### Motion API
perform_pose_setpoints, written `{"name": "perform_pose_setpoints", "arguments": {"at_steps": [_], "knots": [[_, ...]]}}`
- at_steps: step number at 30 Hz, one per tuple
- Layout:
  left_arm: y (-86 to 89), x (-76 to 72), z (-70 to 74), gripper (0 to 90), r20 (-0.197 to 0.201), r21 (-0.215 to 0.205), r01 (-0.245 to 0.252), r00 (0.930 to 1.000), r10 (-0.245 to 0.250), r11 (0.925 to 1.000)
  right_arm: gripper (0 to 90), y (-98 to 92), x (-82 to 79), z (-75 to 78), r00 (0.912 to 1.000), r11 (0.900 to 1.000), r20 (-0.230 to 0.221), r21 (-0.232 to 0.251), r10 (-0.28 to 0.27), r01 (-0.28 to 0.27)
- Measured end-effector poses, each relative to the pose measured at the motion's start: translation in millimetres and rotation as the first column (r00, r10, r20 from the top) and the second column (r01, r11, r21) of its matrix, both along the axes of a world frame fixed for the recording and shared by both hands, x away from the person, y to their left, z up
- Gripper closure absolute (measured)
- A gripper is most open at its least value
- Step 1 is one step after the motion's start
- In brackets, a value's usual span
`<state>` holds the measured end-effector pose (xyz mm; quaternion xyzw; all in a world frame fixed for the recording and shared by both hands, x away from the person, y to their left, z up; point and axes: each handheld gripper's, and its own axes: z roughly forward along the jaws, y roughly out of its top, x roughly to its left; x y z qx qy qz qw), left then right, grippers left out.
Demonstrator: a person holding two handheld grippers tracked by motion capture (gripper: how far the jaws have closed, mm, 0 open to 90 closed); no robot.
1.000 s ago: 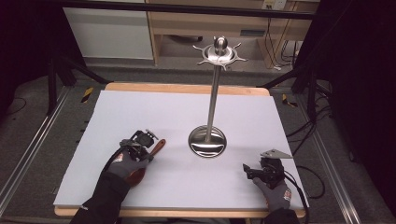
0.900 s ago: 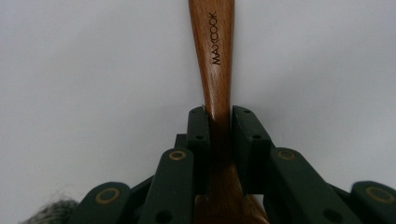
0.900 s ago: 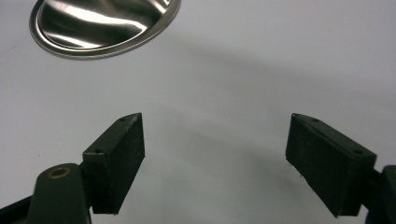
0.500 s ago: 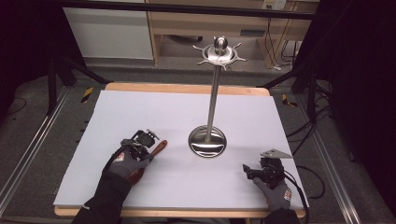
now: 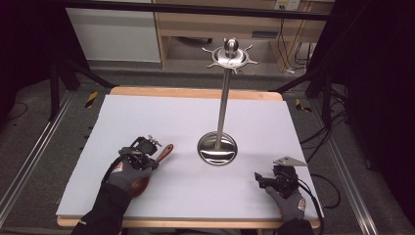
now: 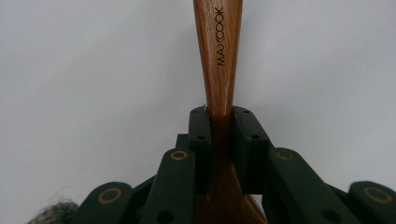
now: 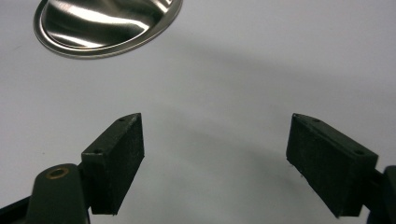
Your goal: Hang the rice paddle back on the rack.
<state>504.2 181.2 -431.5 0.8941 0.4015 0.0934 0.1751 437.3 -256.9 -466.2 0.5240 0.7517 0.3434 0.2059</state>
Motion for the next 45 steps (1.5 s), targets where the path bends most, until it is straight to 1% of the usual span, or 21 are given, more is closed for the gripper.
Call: {"name": "perform_pose_setpoints", "arguments": {"at_steps": [1, 7, 10, 13, 17, 18, 22, 25, 26, 29, 31, 32, 34, 35, 37, 39, 40, 41, 42, 44, 45], "knots": [[1.0, -1.3, 0.7, 78.0, 0.007, -0.010, -0.001, 1.0000, 0.001, 0.9999, 19.3, 0.0, 0.0, 0.0, 1.0000, 1.000, 0.000, 0.000, 0.000, 0.000], [4.9, -7.9, 3.8, 78.1, 0.041, -0.038, -0.008, 0.9991, 0.009, 0.9993, 19.4, 0.0, -0.1, 0.1, 1.0000, 1.000, -0.001, 0.003, -0.001, 0.001], [7.8, -10.9, 6.7, 78.1, 0.060, -0.047, -0.003, 0.9982, 0.006, 0.9989, 19.4, 0.1, -0.2, 0.1, 1.0000, 1.000, -0.002, 0.003, -0.001, 0.001], [10.9, -14.9, 9.8, 78.2, 0.081, -0.065, -0.005, 0.9966, 0.011, 0.9979, 19.4, 0.1, -0.1, -0.1, 1.0000, 1.000, -0.003, 0.003, 0.000, 0.000], [16.9, -21.5, 13.9, 78.2, 0.111, -0.105, -0.013, 0.9936, 0.024, 0.9944, 19.4, 0.2, -0.3, -0.1, 1.0000, 1.000, -0.004, 0.004, -0.001, 0.001], [18.7, -23.0, 15.0, 78.2, 0.105, -0.113, -0.009, 0.9942, 0.021, 0.9936, 19.4, 0.2, -0.2, -0.2, 1.0000, 1.000, -0.005, 0.003, -0.001, 0.001], [26.4, -29.2, 18.8, 78.2, 0.129, -0.150, -0.016, 0.9910, 0.035, 0.9886, 19.4, 0.3, -0.4, -0.1, 1.0000, 1.000, -0.008, 0.003, -0.003, 0.003], [31.8, -35.2, 22.4, 78.3, 0.149, -0.170, -0.021, 0.9877, 0.047, 0.9851, 19.4, 0.8, -0.4, -0.4, 0.9999, 1.000, -0.011, 0.006, -0.005, 0.005], [31.8, -35.2, 22.4, 78.3, 0.149, -0.170, -0.021, 0.9877, 0.047, 0.9851, 19.3, 0.5, -0.3, -0.3, 0.9999, 1.000, -0.010, 0.003, -0.003, 0.003], [35.3, -39.7, 26.1, 78.3, 0.177, -0.192, -0.023, 0.9825, 0.057, 0.9811, 19.4, 0.8, -0.5, -0.3, 0.9999, 1.000, -0.012, 0.007, -0.006, 0.006], [36.6, -42.8, 28.6, 78.3, 0.193, -0.216, -0.026, 0.9788, 0.069, 0.9761, 19.4, 0.5, -0.3, -0.4, 0.9999, 1.000, -0.010, 0.002, -0.004, 0.004], [37.3, -43.8, 30.1, 78.3, 0.197, -0.221, -0.022, 0.9782, 0.067, 0.9750, 19.4, 0.4, -0.3, -0.6, 1.0000, 1.000, -0.009, 0.002, -0.004, 0.004], [38.2, -46.0, 32.5, 78.3, 0.214, -0.238, -0.021, 0.9742, 0.073, 0.9710, 19.3, 0.6, -0.3, -0.6, 0.9999, 1.000, -0.009, -0.001, -0.008, 0.008], [38.9, -47.5, 34.5, 78.3, 0.233, -0.246, -0.020, 0.9693, 0.079, 0.9692, 19.3, 0.5, -0.3, -0.6, 0.9999, 1.000, -0.008, -0.004, -0.011, 0.011], [40.2, -49.1, 37.3, 78.4, 0.246, -0.256, -0.020, 0.9656, 0.085, 0.9664, 19.3, 0.2, -0.8, 0.0, 0.9999, 1.000, -0.007, 0.001, -0.012, 0.012], [41.2, -51.7, 40.3, 78.3, 0.267, -0.282, -0.023, 0.9585, 0.101, 0.9592, 19.3, -0.3, -0.7, 0.1, 0.9999, 1.000, -0.003, -0.002, -0.012, 0.012], [41.3, -52.5, 41.3, 78.3, 0.271, -0.288, -0.021, 0.9572, 0.103, 0.9573, 19.3, -0.1, -0.9, 0.1, 0.9999, 1.000, -0.004, 0.002, -0.014, 0.014], [41.6, -54.6, 43.1, 78.3, 0.290, -0.300, -0.020, 0.9504, 0.111, 0.9536, 19.3, -0.2, -0.9, 0.1, 0.9999, 1.000, -0.004, 0.002, -0.014, 0.014], [41.6, -55.6, 44.6, 78.3, 0.298, -0.303, -0.018, 0.9480, 0.112, 0.9527, 19.3, -0.2, -0.8, 0.0, 0.9999, 1.000, -0.004, 0.001, -0.014, 0.014], [41.7, -57.0, 46.7, 78.3, 0.316, -0.320, -0.013, 0.9413, 0.120, 0.9473, 19.3, -0.1, -0.9, 0.2, 0.9999, 1.000, -0.005, 0.002, -0.014, 0.014], [41.8, -57.5, 47.8, 78.3, 0.325, -0.335, -0.013, 0.9368, 0.128, 0.9421, 19.3, 0.0, -1.1, 0.4, 0.9999, 1.000, -0.006, 0.006, -0.014, 0.014]]}}
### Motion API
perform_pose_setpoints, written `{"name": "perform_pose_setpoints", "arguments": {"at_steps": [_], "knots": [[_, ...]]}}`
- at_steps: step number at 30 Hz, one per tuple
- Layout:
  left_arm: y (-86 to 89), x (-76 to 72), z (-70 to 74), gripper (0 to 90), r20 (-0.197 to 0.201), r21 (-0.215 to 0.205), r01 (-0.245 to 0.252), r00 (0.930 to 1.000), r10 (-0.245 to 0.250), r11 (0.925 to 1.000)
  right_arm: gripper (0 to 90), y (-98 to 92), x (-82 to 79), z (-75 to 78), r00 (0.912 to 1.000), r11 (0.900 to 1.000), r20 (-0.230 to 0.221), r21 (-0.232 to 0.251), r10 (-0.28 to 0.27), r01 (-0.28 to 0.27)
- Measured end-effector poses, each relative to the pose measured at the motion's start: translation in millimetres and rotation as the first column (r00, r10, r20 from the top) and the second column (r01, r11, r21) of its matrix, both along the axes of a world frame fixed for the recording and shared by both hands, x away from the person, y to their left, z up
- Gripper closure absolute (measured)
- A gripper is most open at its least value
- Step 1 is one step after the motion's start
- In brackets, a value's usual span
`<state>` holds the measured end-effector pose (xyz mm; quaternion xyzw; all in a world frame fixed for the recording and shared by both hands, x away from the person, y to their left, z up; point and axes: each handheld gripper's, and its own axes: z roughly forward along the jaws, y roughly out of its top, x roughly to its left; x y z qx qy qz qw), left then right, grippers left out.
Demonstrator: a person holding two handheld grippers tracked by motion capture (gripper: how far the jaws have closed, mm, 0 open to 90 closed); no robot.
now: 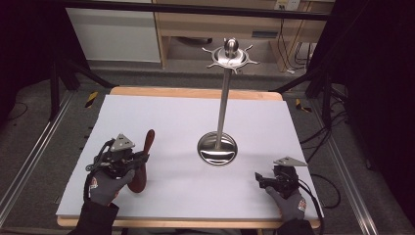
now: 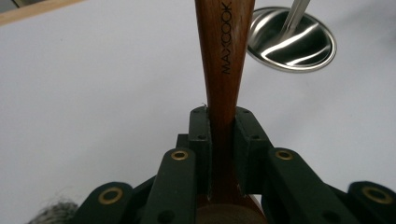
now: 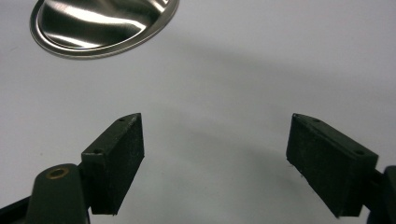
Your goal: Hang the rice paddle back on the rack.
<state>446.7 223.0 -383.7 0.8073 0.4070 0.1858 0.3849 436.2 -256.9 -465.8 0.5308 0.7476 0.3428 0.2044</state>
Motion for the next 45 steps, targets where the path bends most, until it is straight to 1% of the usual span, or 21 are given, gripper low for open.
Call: {"name": "perform_pose_setpoints", "arguments": {"at_steps": [4, 8, 11, 14, 15, 17, 18, 22, 26, 28, 30, 33, 36, 45], "knots": [[-0.2, -1.3, 4.5, 78.3, 0.039, -0.028, -0.011, 0.9992, 0.012, 0.9995, 19.3, -1.2, 0.2, 0.5, 0.9999, 1.000, 0.014, -0.008, -0.001, 0.001], [-2.1, -0.6, 10.4, 78.3, 0.061, -0.057, -0.011, 0.9980, 0.015, 0.9983, 18.9, -0.7, -0.4, 0.8, 0.9998, 1.000, 0.017, 0.002, -0.012, 0.012], [-5.5, 1.0, 14.7, 78.3, 0.082, -0.073, -0.005, 0.9966, 0.011, 0.9973, 18.5, -1.2, -0.5, 1.0, 0.9996, 1.000, 0.025, -0.001, -0.014, 0.014], [-10.7, 3.2, 19.1, 78.3, 0.094, -0.085, 0.004, 0.9956, 0.004, 0.9964, 18.3, -1.6, -0.3, 0.8, 0.9995, 1.000, 0.027, 0.002, -0.016, 0.016], [-12.8, 3.8, 20.2, 78.3, 0.099, -0.091, 0.008, 0.9951, 0.001, 0.9958, 18.3, -0.9, -0.6, 0.9, 0.9995, 1.000, 0.020, 0.009, -0.024, 0.023], [-16.6, 4.9, 22.5, 78.3, 0.109, -0.094, 0.018, 0.9940, -0.008, 0.9954, 18.2, -1.0, -0.6, 0.8, 0.9995, 1.000, 0.019, 0.010, -0.024, 0.024], [-19.2, 5.4, 23.8, 78.3, 0.119, -0.102, 0.021, 0.9929, -0.009, 0.9945, 18.2, -1.1, -0.6, 0.9, 0.9995, 1.000, 0.019, 0.010, -0.024, 0.024], [-27.5, 6.6, 29.8, 78.3, 0.139, -0.125, 0.036, 0.9901, -0.019, 0.9915, 18.1, -1.3, -0.6, 1.0, 0.9995, 1.000, 0.020, 0.010, -0.024, 0.024], [-35.4, 8.6, 39.0, 78.3, 0.153, -0.141, 0.057, 0.9875, -0.035, 0.9883, 18.1, -1.3, -0.4, 0.8, 0.9995, 1.000, 0.020, 0.011, -0.023, 0.023], [-39.5, 9.2, 44.4, 78.3, 0.166, -0.156, 0.067, 0.9853, -0.040, 0.9856, 18.1, -2.0, -0.4, 1.1, 0.9995, 1.000, 0.025, 0.008, -0.020, 0.019], [-42.8, 9.8, 49.2, 78.3, 0.176, -0.160, 0.075, 0.9833, -0.046, 0.9843, 18.1, -2.0, -0.5, 1.2, 0.9995, 1.000, 0.025, 0.008, -0.020, 0.020], [-47.0, 9.9, 54.9, 78.3, 0.192, -0.156, 0.081, 0.9801, -0.051, 0.9844, 18.1, -2.3, -0.6, 1.4, 0.9996, 1.000, 0.024, 0.011, -0.016, 0.016], [-51.0, 9.4, 60.5, 78.3, 0.208, -0.165, 0.093, 0.9764, -0.057, 0.9819, 18.1, -1.8, -0.7, 1.3, 0.9996, 1.000, 0.020, 0.015, -0.018, 0.018], [-60.1, 11.1, 73.1, 78.3, 0.233, -0.171, 0.116, 0.9695, -0.075, 0.9784, 18.1, -2.4, -0.3, 1.4, 0.9995, 1.000, 0.028, 0.012, -0.016, 0.015]]}}
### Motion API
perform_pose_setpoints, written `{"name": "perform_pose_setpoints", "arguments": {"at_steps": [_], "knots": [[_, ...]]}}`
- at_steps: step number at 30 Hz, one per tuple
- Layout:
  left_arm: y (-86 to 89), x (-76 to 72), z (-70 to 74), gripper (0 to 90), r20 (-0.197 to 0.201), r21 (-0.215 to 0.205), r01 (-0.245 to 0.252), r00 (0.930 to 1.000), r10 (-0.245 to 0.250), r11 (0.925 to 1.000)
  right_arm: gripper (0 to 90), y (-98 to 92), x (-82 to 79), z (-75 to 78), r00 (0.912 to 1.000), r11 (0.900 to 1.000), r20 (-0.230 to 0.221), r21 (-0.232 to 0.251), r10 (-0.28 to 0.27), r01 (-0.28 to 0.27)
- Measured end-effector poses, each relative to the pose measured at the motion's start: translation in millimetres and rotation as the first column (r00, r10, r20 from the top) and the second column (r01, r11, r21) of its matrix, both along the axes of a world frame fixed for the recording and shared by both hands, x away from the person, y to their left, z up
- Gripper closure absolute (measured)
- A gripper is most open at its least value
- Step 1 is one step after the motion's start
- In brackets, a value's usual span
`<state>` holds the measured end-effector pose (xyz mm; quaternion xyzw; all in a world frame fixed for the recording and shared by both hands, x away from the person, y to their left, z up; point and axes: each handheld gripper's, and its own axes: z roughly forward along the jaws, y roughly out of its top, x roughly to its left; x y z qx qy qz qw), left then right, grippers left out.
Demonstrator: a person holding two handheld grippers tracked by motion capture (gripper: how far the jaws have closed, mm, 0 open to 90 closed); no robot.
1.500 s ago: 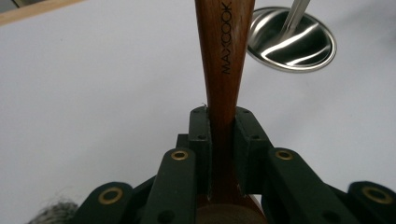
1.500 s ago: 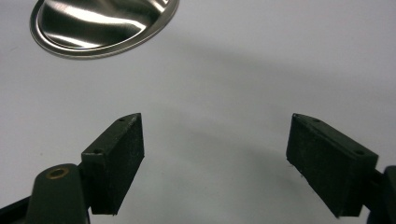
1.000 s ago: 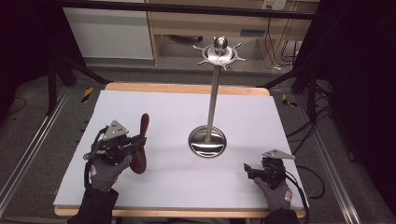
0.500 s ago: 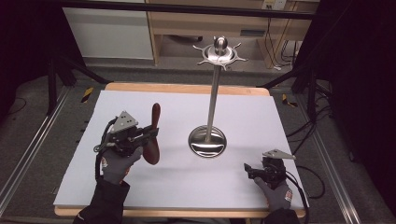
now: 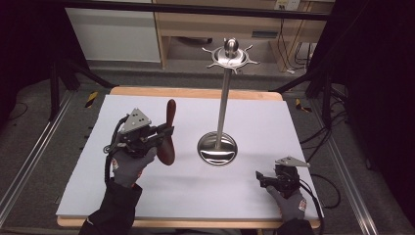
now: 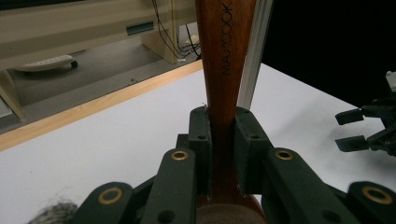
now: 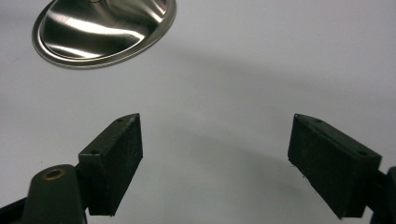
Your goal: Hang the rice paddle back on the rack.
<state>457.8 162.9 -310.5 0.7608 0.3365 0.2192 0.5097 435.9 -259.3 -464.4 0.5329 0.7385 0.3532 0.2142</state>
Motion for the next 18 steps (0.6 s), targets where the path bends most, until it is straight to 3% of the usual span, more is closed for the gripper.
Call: {"name": "perform_pose_setpoints", "arguments": {"at_steps": [18], "knots": [[-18.9, 3.1, 32.7, 78.3, 0.056, -0.010, 0.027, 0.9981, -0.026, 0.9996, 17.9, 0.0, -0.3, 0.8, 1.0000, 1.000, 0.000, 0.007, 0.003, -0.003]]}}
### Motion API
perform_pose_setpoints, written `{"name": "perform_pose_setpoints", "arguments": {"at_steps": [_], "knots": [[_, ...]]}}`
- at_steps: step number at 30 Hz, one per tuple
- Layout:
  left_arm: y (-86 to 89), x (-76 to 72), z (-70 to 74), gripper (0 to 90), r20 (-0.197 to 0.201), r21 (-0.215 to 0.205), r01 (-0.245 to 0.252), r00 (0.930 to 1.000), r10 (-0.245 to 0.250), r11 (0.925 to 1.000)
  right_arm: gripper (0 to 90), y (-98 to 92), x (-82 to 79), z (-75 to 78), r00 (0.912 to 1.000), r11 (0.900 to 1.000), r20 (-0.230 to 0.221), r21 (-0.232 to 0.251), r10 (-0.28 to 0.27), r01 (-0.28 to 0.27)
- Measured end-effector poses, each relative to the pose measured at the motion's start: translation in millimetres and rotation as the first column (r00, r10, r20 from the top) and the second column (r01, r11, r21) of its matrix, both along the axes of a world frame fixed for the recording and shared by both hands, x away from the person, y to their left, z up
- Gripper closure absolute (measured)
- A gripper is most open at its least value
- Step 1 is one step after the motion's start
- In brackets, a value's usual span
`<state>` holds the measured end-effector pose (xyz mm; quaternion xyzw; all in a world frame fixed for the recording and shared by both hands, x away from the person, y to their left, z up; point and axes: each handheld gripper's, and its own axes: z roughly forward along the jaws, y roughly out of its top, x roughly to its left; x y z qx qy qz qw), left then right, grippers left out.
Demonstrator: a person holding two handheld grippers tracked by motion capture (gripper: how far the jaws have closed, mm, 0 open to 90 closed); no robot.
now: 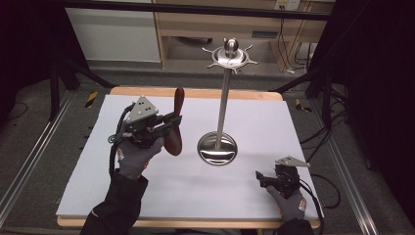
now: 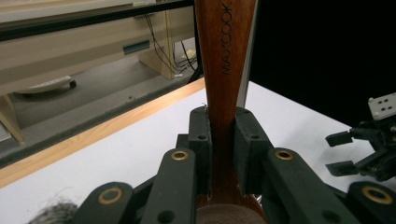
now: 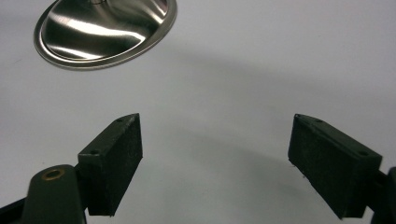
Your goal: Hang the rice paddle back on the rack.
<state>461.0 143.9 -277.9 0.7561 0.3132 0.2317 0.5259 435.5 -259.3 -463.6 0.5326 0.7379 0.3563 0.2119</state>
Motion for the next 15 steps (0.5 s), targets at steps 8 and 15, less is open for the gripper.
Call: {"name": "perform_pose_setpoints", "arguments": {"at_steps": [8, 15], "knots": [[-5.8, 2.6, 10.4, 78.3, 0.021, 0.005, 0.005, 0.9998, -0.005, 1.0000, 17.8, 0.4, 0.4, -0.6, 1.0000, 1.000, 0.000, -0.005, -0.001, 0.001], [-10.1, 4.4, 18.6, 78.3, 0.021, -0.006, 0.016, 0.9996, -0.016, 0.9998, 17.8, 0.9, 0.3, -0.9, 1.0000, 1.000, -0.005, -0.004, -0.001, 0.001]]}}
